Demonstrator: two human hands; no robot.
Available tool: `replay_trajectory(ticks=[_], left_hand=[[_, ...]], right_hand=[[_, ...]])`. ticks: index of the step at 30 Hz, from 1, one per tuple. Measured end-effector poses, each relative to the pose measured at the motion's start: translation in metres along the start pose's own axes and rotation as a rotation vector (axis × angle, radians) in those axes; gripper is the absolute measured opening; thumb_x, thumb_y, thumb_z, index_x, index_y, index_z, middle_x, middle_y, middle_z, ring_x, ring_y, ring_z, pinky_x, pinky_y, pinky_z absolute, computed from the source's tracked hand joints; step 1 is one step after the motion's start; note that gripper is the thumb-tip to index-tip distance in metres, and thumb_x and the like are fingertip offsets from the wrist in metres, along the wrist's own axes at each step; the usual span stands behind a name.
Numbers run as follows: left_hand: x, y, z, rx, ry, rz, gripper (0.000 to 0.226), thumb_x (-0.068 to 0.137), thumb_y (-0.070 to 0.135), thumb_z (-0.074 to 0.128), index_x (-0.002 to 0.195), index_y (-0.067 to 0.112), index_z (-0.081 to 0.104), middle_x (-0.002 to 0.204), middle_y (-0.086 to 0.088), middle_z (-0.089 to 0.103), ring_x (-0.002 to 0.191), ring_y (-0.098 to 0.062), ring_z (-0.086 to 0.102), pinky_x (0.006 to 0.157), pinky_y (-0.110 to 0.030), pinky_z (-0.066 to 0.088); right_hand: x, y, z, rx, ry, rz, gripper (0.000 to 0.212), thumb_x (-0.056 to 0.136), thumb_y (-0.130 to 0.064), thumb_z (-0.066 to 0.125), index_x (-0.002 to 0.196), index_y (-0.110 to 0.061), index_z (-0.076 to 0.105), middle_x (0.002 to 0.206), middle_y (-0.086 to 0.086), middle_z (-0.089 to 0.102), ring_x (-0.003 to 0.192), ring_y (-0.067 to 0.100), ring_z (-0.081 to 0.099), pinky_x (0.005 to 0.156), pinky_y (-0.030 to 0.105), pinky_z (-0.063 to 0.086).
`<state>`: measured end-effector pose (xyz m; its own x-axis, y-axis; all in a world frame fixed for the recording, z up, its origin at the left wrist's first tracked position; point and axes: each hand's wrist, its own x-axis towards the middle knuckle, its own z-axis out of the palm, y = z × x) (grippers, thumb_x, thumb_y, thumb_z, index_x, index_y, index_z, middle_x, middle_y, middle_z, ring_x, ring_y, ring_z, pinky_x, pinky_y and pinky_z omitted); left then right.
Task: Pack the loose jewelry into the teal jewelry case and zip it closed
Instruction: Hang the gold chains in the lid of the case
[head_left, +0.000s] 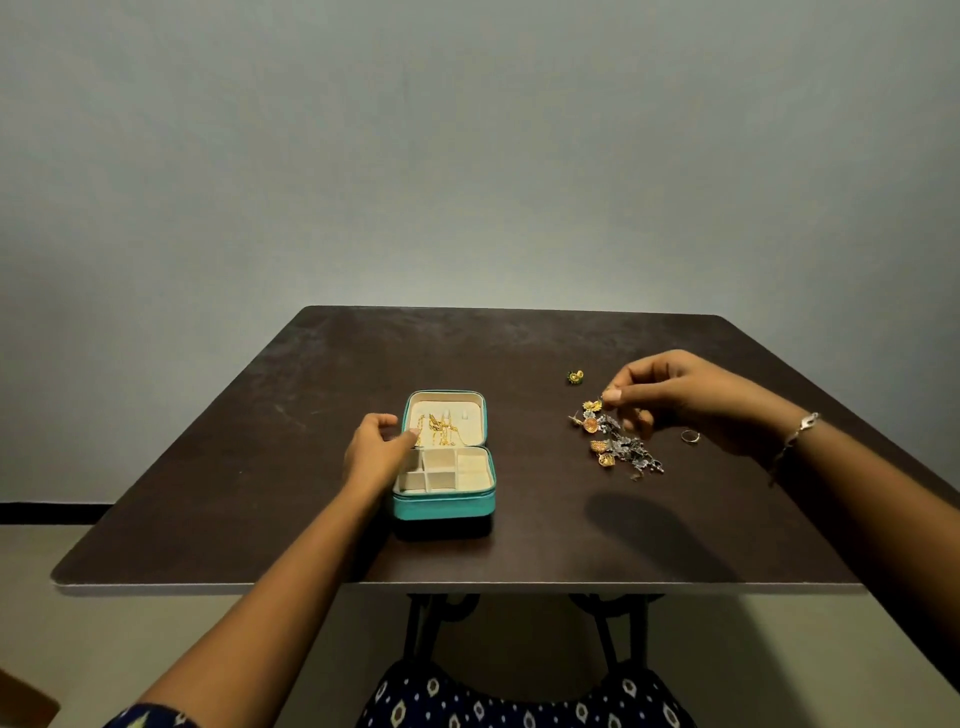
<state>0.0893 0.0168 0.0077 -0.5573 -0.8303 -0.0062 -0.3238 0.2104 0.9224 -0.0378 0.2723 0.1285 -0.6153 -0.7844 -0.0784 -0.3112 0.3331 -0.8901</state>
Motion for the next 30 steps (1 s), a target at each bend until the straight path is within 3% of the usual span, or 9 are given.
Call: replay_trajectory(ticks=[5,10,13,16,21,24,27,30], left_hand=[[0.001,-0.003,0.004,-0.025,-0.069,-0.018,0.052,0.083,0.020,0.067,0.128,0.009,0.045,0.121,-0.012,0.059,0.109,-0.025,0.056,0.095,-0.042,0.046],[0.000,-0.015,0.008,0.005,-0.056,0.050,0.048,0.081,0.022,0.068,0.124,0.020,0.048,0.118,-0.005,0.060,0.114,-0.020,0.053,0.097,-0.043,0.045],[-0.003,-0.018,0.010,0.097,-0.040,0.113,0.044,0.085,0.029,0.062,0.126,0.023,0.047,0.117,-0.002,0.060,0.119,-0.018,0.046,0.095,-0.041,0.043],[-0.004,-0.020,0.012,0.114,-0.012,0.172,0.041,0.088,0.026,0.057,0.128,0.023,0.045,0.117,-0.001,0.062,0.115,-0.019,0.050,0.094,-0.041,0.043],[-0.003,-0.022,0.012,0.091,-0.034,0.230,0.040,0.090,0.020,0.054,0.129,0.025,0.043,0.118,0.002,0.061,0.106,-0.016,0.055,0.096,-0.045,0.042],[-0.003,-0.023,0.012,0.097,-0.047,0.243,0.041,0.090,0.021,0.053,0.129,0.027,0.042,0.113,0.006,0.060,0.102,-0.015,0.055,0.097,-0.046,0.041],[-0.004,-0.022,0.012,0.098,-0.051,0.238,0.041,0.091,0.021,0.052,0.129,0.027,0.041,0.105,0.013,0.055,0.098,-0.011,0.054,0.098,-0.046,0.040],[-0.004,-0.021,0.012,0.096,-0.051,0.237,0.040,0.090,0.021,0.052,0.129,0.029,0.042,0.101,0.017,0.052,0.094,-0.008,0.052,0.098,-0.046,0.040]], right_hand=[[0.015,-0.012,0.002,-0.079,-0.016,-0.060,0.010,0.084,-0.013,0.061,0.082,-0.004,0.065,0.071,0.016,0.056,0.054,0.014,0.050,0.059,0.025,0.045],[0.032,-0.020,0.006,-0.064,-0.040,-0.078,0.012,0.085,-0.011,0.060,0.088,0.000,0.064,0.063,0.011,0.058,0.057,0.018,0.049,0.060,0.027,0.044],[0.041,-0.024,0.011,-0.020,-0.065,-0.073,0.007,0.087,-0.008,0.057,0.083,-0.005,0.063,0.061,0.007,0.060,0.058,0.018,0.048,0.056,0.021,0.049],[0.050,-0.027,0.016,0.005,-0.083,-0.079,0.008,0.088,-0.008,0.056,0.086,-0.005,0.063,0.062,0.006,0.062,0.059,0.019,0.051,0.054,0.020,0.051],[0.069,-0.034,0.027,0.052,-0.118,-0.091,0.009,0.087,-0.013,0.057,0.088,-0.004,0.061,0.058,0.004,0.053,0.051,0.011,0.053,0.064,0.028,0.048],[0.078,-0.038,0.034,0.103,-0.142,-0.065,0.014,0.087,-0.016,0.058,0.075,-0.008,0.058,0.054,0.001,0.053,0.049,0.010,0.054,0.065,0.028,0.048],[0.083,-0.044,0.038,0.167,-0.151,-0.015,0.020,0.090,-0.015,0.054,0.070,-0.011,0.056,0.065,0.008,0.061,0.051,0.013,0.055,0.064,0.026,0.047],[0.086,-0.046,0.042,0.260,-0.164,0.008,0.020,0.090,-0.020,0.053,0.072,-0.011,0.053,0.090,0.023,0.063,0.046,0.011,0.052,0.063,0.027,0.046]])
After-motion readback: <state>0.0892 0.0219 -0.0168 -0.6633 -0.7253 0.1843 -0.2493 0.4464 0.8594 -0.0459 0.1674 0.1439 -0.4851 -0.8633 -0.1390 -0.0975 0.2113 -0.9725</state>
